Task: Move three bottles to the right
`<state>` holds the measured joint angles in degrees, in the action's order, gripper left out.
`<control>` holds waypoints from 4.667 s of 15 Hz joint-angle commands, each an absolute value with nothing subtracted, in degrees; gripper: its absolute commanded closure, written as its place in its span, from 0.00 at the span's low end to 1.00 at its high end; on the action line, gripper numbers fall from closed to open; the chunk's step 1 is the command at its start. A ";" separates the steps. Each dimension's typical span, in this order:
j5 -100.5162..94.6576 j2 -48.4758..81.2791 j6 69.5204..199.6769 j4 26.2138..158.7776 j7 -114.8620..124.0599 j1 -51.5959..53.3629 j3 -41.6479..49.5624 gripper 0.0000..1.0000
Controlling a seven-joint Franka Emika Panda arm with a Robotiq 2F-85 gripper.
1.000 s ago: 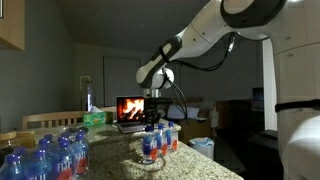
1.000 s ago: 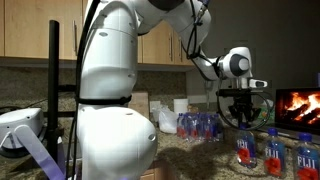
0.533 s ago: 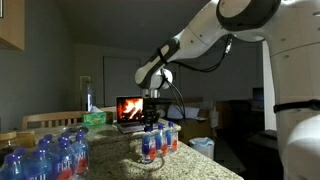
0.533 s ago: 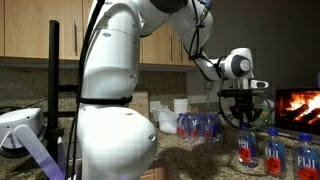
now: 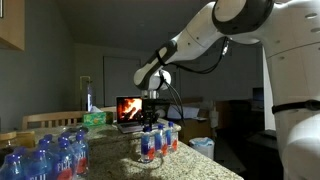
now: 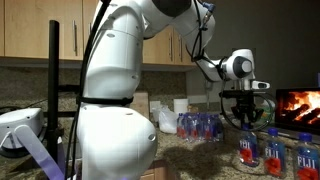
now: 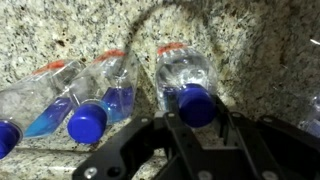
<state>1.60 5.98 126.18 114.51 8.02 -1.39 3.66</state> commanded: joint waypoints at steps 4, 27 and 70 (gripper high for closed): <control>3.16 6.38 124.71 113.22 5.48 -2.21 3.36 0.85; 1.59 8.36 119.95 109.93 3.50 -1.99 3.25 0.85; 4.76 -30.93 105.18 134.23 32.67 -1.69 -5.02 0.00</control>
<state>1.75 -22.52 106.81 124.91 23.99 -1.19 -2.51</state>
